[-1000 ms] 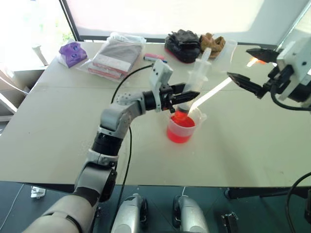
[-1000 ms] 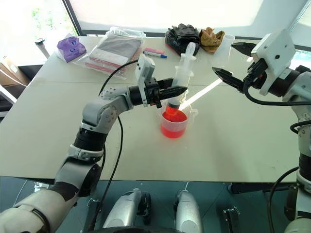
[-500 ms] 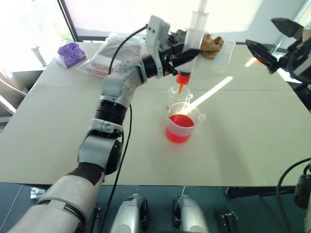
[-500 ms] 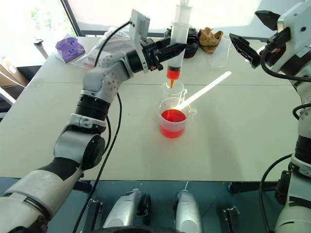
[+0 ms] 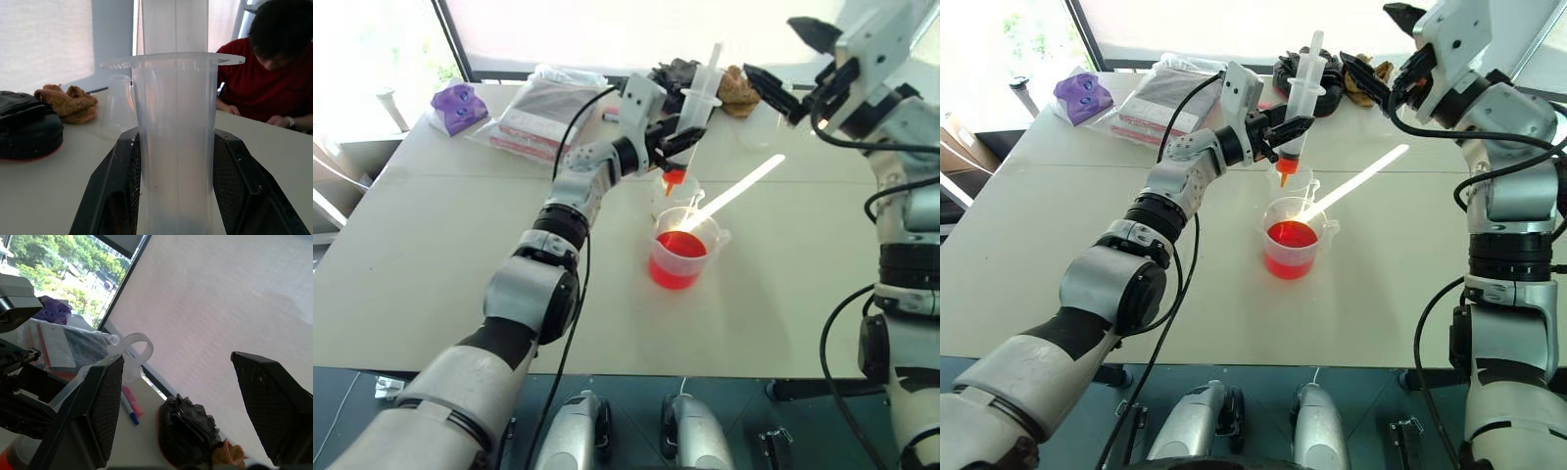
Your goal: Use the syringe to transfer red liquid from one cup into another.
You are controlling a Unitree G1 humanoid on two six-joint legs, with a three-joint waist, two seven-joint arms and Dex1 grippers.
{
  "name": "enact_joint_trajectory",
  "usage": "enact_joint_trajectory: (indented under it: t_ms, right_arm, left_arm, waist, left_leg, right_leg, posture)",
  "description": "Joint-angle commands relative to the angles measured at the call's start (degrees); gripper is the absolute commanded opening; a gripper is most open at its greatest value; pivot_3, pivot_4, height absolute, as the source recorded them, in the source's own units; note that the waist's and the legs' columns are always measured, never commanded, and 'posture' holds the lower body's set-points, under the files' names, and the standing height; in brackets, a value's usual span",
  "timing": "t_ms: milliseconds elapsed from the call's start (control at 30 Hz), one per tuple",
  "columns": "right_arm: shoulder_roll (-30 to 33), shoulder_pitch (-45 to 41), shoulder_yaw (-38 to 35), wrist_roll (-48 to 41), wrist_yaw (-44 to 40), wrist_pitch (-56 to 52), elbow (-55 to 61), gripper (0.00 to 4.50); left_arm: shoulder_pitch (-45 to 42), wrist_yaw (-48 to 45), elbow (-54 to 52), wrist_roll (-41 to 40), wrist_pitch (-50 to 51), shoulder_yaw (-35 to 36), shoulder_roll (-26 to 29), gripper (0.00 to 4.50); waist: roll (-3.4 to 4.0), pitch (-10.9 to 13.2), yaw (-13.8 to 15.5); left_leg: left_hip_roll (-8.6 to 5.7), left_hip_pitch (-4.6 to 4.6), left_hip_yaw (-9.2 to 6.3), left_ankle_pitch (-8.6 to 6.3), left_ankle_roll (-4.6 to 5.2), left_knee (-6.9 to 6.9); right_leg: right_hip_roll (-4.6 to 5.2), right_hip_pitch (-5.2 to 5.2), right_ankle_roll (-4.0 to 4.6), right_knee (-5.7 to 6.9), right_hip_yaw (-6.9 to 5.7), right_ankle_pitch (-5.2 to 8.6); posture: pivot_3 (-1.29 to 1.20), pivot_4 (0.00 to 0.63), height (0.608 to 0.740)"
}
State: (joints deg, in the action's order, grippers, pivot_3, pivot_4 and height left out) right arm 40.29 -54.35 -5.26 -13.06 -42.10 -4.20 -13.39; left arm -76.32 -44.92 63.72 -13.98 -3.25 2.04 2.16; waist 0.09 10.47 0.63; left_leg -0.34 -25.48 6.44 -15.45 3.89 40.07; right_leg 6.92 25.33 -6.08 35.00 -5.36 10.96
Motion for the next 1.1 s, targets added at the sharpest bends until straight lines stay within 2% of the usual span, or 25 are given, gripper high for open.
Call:
enact_joint_trajectory:
  t_ms: [33,533,733,833,1000,1033,1100]
  right_arm:
    - [-0.2,-3.5,0.0,1.5,-0.8,3.8,-2.9,3.62]
    - [-4.2,-13.3,2.9,5.9,-3.8,15.1,-22.0,3.62]
    - [-5.7,-15.4,3.0,5.4,-7.3,17.1,-26.6,3.62]
    - [-6.1,-15.4,3.3,5.4,-9.5,17.4,-27.1,2.85]
    - [-6.5,-15.0,3.6,5.8,-10.8,17.9,-27.5,0.28]
    - [-6.6,-14.9,3.6,5.8,-10.8,18.0,-27.5,0.06]
    - [-6.7,-14.8,3.6,5.8,-10.9,18.0,-27.4,0.06]
  left_arm:
    - [-2.3,-0.5,-0.3,0.5,-2.1,1.2,-0.6,1.55]
    - [-1.5,-2.1,0.3,2.5,-4.0,1.4,-1.4,1.55]
    - [-0.9,-2.3,0.9,3.8,-5.0,0.8,-1.5,1.55]
    - [-0.8,-2.3,1.3,4.4,-5.6,0.7,-1.4,1.55]
    - [-0.6,-2.2,1.8,5.3,-6.7,0.5,-1.5,1.55]
    - [-0.5,-2.3,1.7,5.4,-6.8,0.6,-1.6,1.55]
    - [-0.5,-2.3,1.7,5.7,-7.0,0.5,-1.7,1.55]
  waist:
    - [0.0,0.0,0.0]
    - [0.0,0.0,-0.4]
    - [0.01,0.0,-0.5]
    - [0.01,0.0,-0.6]
    - [0.01,0.0,-0.7]
    - [0.01,0.0,-0.7]
    - [0.01,0.0,-1.0]
  left_leg:
    - [0.0,0.0,0.0,0.0,0.0,0.0]
    - [0.0,0.02,0.02,0.01,-0.01,-0.01]
    - [0.0,0.02,0.02,0.01,-0.01,-0.02]
    - [0.01,0.02,0.02,0.01,-0.01,-0.02]
    - [0.01,0.02,0.02,0.01,-0.01,-0.02]
    - [0.01,0.02,0.02,0.01,-0.01,-0.02]
    - [0.01,0.02,0.02,0.01,-0.02,-0.02]
  right_leg:
    - [0.0,0.0,0.0,0.0,0.0,0.0]
    - [-0.01,0.0,0.0,0.03,0.0,0.0]
    - [-0.01,0.0,0.0,0.04,0.0,0.0]
    - [-0.01,0.0,0.0,0.04,0.0,0.0]
    - [-0.01,0.0,0.0,0.04,0.0,0.0]
    - [-0.01,0.0,0.0,0.04,0.0,0.0]
    - [-0.01,0.0,0.0,0.04,0.0,0.0]
  posture:
    - [0.0,0.15,0.74]
    - [0.0,0.15,0.74]
    - [0.0,0.15,0.74]
    - [0.0,0.15,0.74]
    - [0.0,0.15,0.74]
    - [0.0,0.15,0.74]
    - [0.0,0.15,0.74]
